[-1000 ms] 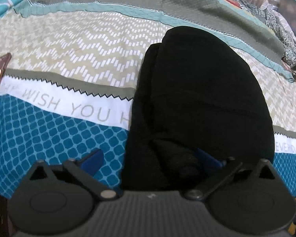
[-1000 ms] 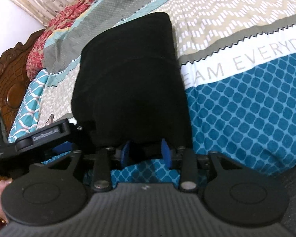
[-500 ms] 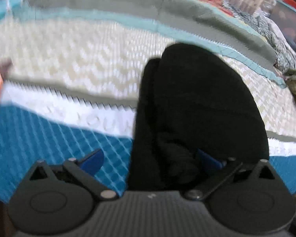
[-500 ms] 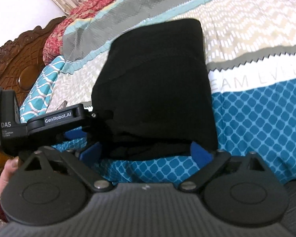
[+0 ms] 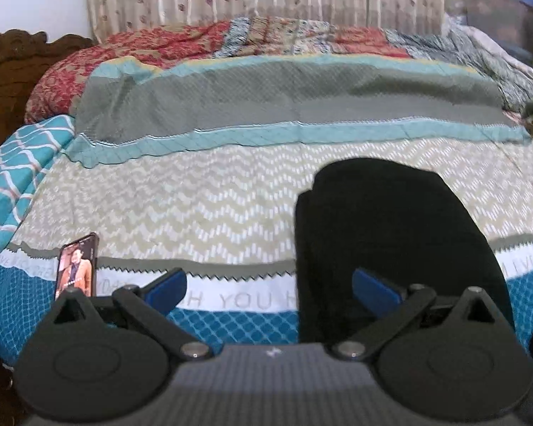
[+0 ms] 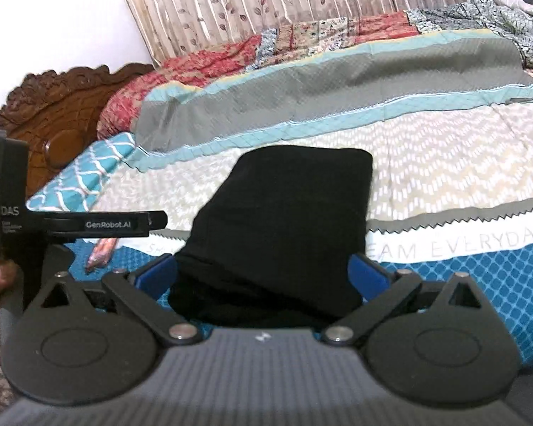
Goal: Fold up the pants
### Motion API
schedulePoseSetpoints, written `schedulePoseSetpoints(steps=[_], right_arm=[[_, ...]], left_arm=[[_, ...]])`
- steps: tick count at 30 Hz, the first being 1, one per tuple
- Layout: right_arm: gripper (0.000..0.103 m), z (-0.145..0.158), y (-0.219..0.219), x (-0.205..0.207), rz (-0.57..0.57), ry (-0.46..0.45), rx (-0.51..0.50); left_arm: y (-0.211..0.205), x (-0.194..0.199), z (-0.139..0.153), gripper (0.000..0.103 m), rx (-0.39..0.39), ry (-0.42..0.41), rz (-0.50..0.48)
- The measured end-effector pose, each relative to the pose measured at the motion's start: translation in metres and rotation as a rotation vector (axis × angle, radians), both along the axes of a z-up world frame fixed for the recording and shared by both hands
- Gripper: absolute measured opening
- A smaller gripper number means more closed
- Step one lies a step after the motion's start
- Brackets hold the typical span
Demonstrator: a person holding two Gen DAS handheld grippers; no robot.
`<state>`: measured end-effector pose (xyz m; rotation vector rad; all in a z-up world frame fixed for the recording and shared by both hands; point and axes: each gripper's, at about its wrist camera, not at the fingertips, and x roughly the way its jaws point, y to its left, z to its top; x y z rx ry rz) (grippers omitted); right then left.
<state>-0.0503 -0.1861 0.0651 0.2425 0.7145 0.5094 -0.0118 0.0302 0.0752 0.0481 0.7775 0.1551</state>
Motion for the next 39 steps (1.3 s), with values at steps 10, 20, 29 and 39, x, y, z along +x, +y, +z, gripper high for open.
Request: schedulePoseSetpoints(steps=[10, 20, 29, 39], right_arm=[[0.102, -0.005, -0.004, -0.005, -0.085, 0.039, -0.022], [0.091, -0.01, -0.017, -0.003, -0.174, 0.082, -0.019], [0.091, -0.015, -0.028, 0.002, -0.213, 0.13, 0.005], [0.091, -0.019, -0.029, 0.004, -0.205, 0.169, 0.012]], left_arm=[[0.004, -0.004, 0.001, 0.103, -0.027, 0.013, 0.04], [-0.001, -0.005, -0.001, 0.103, 0.036, 0.024, 0.023], [0.008, 0.001, -0.01, 0.103, 0.013, 0.098, 0.057], [0.015, 0.003, -0.018, 0.103, 0.028, 0.131, 0.098]])
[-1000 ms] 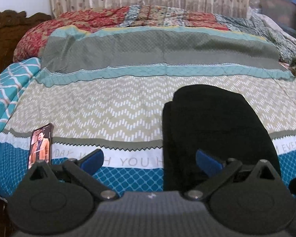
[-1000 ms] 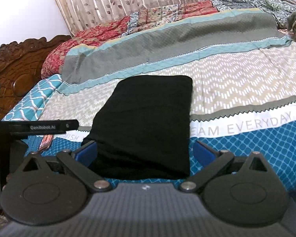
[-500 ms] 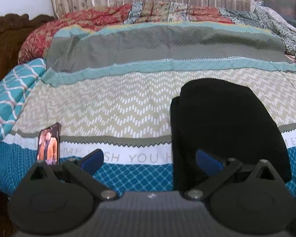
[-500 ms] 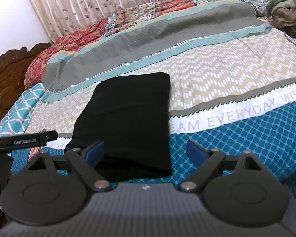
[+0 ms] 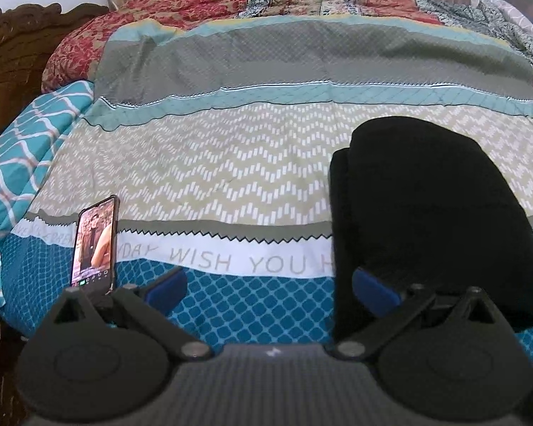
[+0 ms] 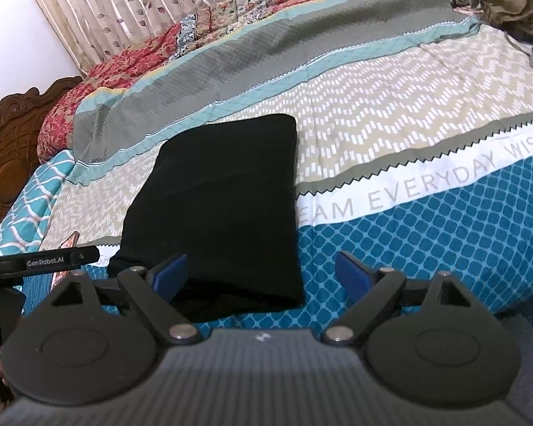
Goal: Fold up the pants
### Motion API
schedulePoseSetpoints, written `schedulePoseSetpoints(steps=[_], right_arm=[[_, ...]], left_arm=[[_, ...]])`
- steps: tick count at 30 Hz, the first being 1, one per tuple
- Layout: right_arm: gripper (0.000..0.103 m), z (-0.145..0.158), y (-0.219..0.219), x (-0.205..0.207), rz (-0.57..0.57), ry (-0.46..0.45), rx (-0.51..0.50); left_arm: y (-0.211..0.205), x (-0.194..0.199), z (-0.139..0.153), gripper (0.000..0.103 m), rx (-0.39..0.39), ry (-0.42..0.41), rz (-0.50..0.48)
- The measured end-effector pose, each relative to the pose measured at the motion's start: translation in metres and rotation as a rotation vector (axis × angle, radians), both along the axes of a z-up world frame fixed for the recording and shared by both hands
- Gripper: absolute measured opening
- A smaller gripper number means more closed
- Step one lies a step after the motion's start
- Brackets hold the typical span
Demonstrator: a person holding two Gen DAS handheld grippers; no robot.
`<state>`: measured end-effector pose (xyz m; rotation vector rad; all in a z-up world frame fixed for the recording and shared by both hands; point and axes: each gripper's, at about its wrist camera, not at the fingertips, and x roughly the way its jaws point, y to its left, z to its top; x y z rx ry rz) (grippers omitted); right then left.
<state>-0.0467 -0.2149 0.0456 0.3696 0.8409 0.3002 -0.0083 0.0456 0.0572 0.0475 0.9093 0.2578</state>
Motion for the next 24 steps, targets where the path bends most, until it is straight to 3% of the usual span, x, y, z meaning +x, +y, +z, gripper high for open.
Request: schedulePoseSetpoints(steps=[24], right_arm=[[0.09, -0.008, -0.008, 0.004, -0.041, 0.053, 0.012]], left_arm=[[0.008, 0.002, -0.007, 0.103, 0.028, 0.02, 0.044]])
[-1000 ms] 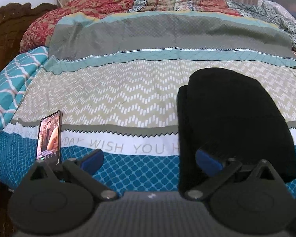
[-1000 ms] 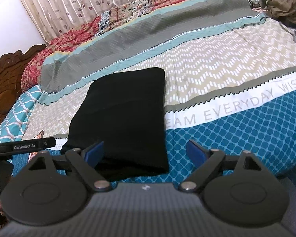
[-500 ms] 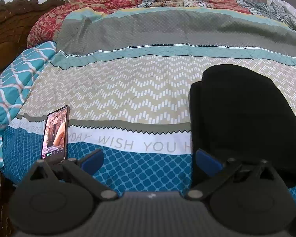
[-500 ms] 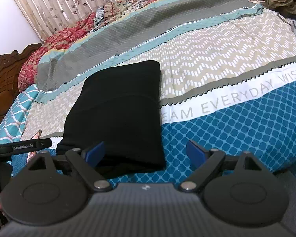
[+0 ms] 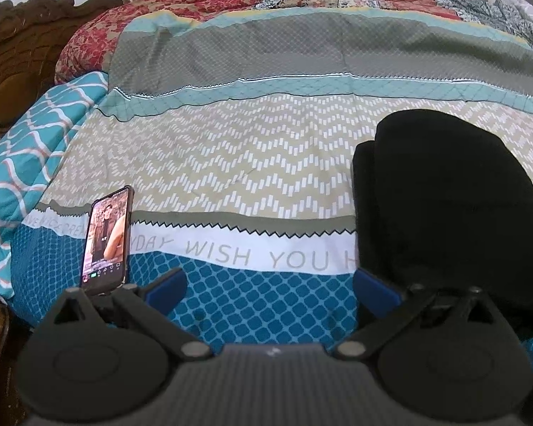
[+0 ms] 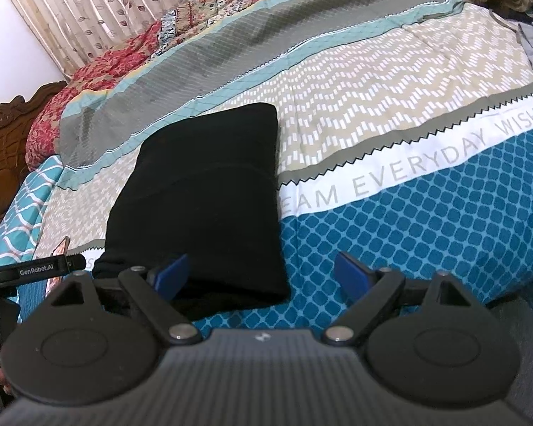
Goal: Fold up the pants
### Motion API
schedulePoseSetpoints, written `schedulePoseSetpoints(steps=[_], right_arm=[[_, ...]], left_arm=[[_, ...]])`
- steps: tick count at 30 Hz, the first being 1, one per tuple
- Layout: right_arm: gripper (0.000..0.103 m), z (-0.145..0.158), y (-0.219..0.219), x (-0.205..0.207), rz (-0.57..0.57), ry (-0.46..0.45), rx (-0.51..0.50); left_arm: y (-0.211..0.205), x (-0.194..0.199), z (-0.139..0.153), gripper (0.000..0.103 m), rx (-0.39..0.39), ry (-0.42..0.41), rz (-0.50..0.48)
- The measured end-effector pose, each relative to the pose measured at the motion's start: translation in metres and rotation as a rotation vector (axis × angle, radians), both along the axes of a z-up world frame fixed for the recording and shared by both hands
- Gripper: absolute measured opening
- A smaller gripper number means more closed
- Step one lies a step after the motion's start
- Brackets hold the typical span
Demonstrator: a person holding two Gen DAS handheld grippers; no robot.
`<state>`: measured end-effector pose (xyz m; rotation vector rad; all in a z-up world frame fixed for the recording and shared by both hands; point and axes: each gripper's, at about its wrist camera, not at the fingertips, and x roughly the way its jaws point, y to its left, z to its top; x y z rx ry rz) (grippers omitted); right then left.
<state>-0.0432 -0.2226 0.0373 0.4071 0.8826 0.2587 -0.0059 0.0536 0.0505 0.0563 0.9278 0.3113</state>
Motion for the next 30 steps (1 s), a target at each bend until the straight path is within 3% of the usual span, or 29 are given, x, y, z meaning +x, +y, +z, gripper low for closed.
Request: schedulePoseSetpoints(steps=[20, 30], right_arm=[[0.09, -0.004, -0.006, 0.0, -0.026, 0.029, 0.018], [0.09, -0.005, -0.007, 0.0, -0.027, 0.031, 0.02]], left_arm=[[0.01, 0.002, -0.004, 0.103, -0.067, 0.043, 0.032], [0.007, 0.002, -0.005, 0.103, -0.059, 0.043, 0.005]])
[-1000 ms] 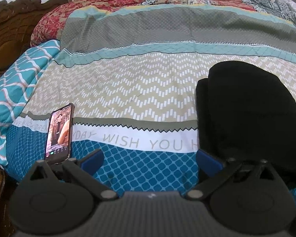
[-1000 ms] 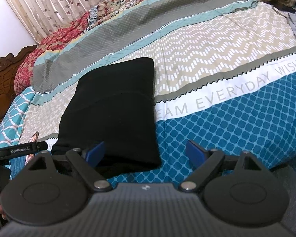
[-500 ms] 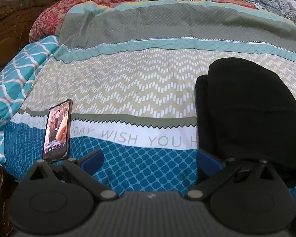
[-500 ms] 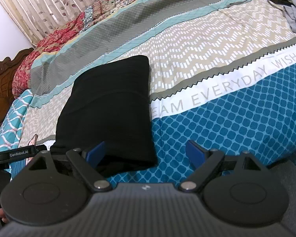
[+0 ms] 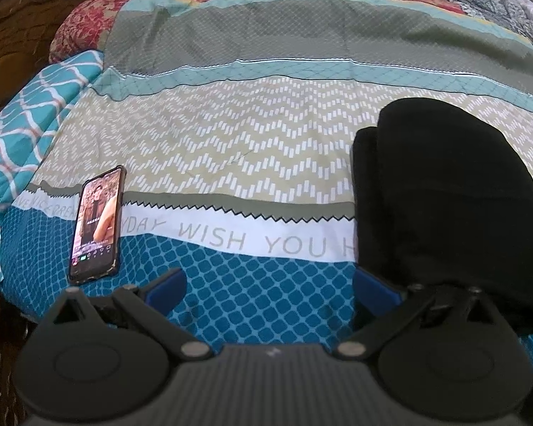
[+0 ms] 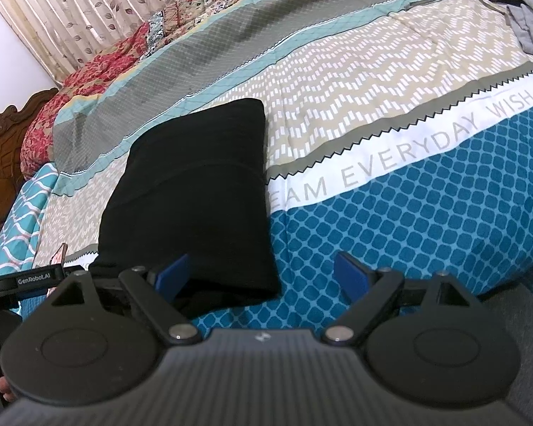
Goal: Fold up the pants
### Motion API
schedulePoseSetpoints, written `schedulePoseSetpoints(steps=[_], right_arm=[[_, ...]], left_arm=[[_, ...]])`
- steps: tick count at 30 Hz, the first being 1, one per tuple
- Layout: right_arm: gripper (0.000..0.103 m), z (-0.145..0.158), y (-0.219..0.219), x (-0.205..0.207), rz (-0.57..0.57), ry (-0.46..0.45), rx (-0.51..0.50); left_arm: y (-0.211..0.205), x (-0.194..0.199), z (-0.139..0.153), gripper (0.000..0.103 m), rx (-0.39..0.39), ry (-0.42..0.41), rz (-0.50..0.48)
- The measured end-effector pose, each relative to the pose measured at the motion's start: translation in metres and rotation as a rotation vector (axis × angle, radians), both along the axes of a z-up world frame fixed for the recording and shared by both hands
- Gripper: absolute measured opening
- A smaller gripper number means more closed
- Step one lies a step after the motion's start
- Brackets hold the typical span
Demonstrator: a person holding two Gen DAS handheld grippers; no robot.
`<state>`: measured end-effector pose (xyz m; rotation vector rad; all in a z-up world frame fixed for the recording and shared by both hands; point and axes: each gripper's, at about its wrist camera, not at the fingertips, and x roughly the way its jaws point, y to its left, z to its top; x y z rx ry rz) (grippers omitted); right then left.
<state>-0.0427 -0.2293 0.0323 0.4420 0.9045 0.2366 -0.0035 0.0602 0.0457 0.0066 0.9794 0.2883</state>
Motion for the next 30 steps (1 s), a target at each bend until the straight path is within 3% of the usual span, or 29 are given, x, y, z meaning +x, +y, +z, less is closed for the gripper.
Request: schedulePoseSetpoints(steps=[30], right_arm=[[0.088, -0.0025, -0.0025, 0.0001, -0.024, 0.017, 0.01]], left_arm=[[0.0013, 0.0035, -0.0022, 0.103, -0.012, 0.014, -0.015]])
